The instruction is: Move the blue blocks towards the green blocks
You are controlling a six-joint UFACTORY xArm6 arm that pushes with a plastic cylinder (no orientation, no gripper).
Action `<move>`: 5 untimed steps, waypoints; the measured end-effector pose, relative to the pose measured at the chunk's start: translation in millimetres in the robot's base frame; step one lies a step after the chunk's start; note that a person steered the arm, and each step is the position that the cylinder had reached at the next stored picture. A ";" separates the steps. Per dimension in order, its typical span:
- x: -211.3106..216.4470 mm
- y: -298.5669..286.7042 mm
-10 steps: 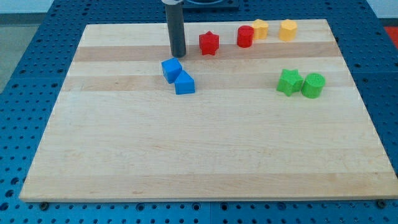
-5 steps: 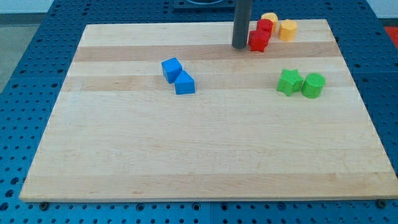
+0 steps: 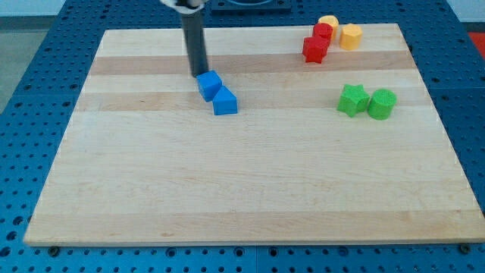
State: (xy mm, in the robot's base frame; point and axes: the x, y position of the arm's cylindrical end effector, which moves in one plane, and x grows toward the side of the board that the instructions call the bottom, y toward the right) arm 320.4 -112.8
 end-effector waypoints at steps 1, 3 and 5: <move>59.4 27.9; 91.6 149.3; 65.0 78.1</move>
State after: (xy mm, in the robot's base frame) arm 385.4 -34.7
